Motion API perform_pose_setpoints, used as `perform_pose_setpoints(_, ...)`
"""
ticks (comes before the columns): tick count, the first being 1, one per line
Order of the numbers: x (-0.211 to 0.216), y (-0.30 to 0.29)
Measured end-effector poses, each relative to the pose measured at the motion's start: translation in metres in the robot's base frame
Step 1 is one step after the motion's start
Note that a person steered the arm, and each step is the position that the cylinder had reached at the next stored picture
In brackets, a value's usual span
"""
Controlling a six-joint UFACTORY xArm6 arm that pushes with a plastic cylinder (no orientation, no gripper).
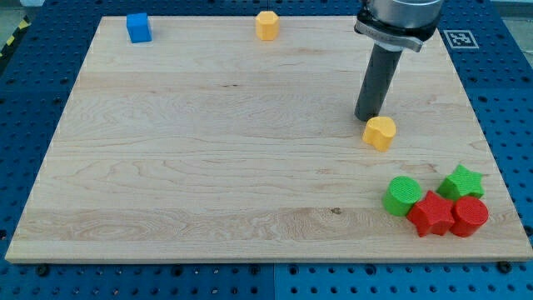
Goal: Slide the yellow heart down a bit
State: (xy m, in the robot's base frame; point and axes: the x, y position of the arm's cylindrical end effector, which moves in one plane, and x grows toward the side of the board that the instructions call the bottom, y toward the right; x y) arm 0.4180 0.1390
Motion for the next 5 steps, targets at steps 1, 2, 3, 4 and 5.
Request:
perform_pose_setpoints(1, -0.011, 0.000)
perform_pose_setpoints(2, -0.008, 0.003)
perform_pose_setpoints(3, 0.021, 0.019)
perform_pose_setpoints(4, 0.056, 0.044)
perform_pose_setpoints(5, 0.076, 0.059)
